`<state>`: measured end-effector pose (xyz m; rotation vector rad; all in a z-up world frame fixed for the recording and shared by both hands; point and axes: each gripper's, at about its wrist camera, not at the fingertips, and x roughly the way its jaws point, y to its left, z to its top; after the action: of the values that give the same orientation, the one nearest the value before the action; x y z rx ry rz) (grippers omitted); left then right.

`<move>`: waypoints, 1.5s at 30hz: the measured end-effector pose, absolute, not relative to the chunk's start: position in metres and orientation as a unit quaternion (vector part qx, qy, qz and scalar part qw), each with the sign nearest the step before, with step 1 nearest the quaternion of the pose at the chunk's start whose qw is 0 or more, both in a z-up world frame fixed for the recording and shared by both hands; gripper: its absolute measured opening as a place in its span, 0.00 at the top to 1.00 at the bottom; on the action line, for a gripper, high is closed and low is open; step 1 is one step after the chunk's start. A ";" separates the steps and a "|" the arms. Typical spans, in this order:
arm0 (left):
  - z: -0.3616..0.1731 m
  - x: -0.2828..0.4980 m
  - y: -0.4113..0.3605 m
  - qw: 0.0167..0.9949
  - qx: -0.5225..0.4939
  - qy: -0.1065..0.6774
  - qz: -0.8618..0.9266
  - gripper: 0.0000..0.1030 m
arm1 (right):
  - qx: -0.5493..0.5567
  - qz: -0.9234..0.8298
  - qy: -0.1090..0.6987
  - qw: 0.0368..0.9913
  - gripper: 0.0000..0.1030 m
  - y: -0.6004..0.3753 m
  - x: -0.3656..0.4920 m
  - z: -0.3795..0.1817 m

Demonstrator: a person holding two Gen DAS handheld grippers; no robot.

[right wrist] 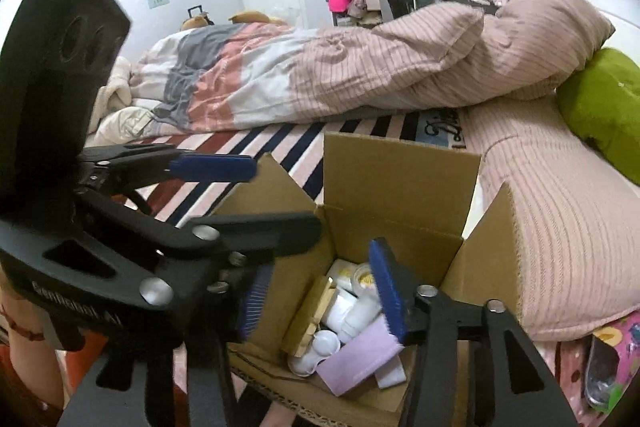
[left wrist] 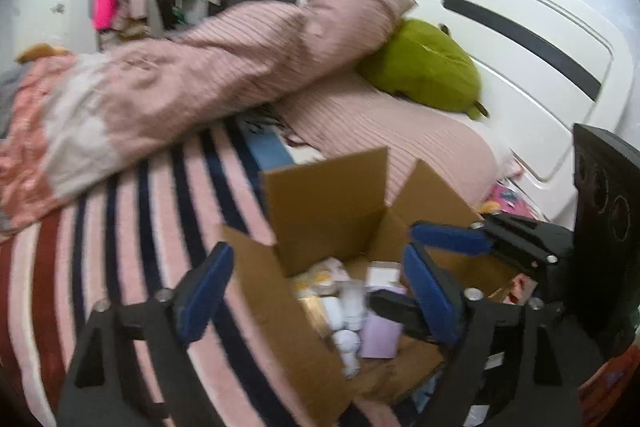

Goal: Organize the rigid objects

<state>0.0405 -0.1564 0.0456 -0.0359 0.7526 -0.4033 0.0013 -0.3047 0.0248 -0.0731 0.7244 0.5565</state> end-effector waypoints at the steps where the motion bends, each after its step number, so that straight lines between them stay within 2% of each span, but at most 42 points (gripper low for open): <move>1: 0.048 0.036 -0.152 0.915 -0.016 0.358 -0.185 0.16 | -0.037 0.269 0.342 0.900 0.39 -0.305 -0.001 0.027; 5: 0.056 0.018 -0.129 0.933 -0.016 0.335 -0.131 0.15 | -0.048 0.274 0.296 0.913 0.18 -0.303 -0.015 0.038; 11: 0.064 -0.008 -0.093 0.946 -0.040 0.313 -0.075 0.15 | -0.060 0.295 0.240 0.923 0.03 -0.294 -0.036 0.053; 23: 0.061 -0.041 -0.045 0.953 -0.059 0.299 0.001 0.15 | -0.048 0.307 0.247 0.918 0.03 -0.288 -0.048 0.049; 45: 0.063 -0.044 -0.036 0.954 -0.050 0.296 0.022 0.15 | -0.039 0.300 0.256 0.918 0.03 -0.287 -0.047 0.046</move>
<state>-0.0437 -0.0359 0.0627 -0.1020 0.6011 0.0442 -0.0474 -0.2873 0.0464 -0.0803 0.5258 0.6177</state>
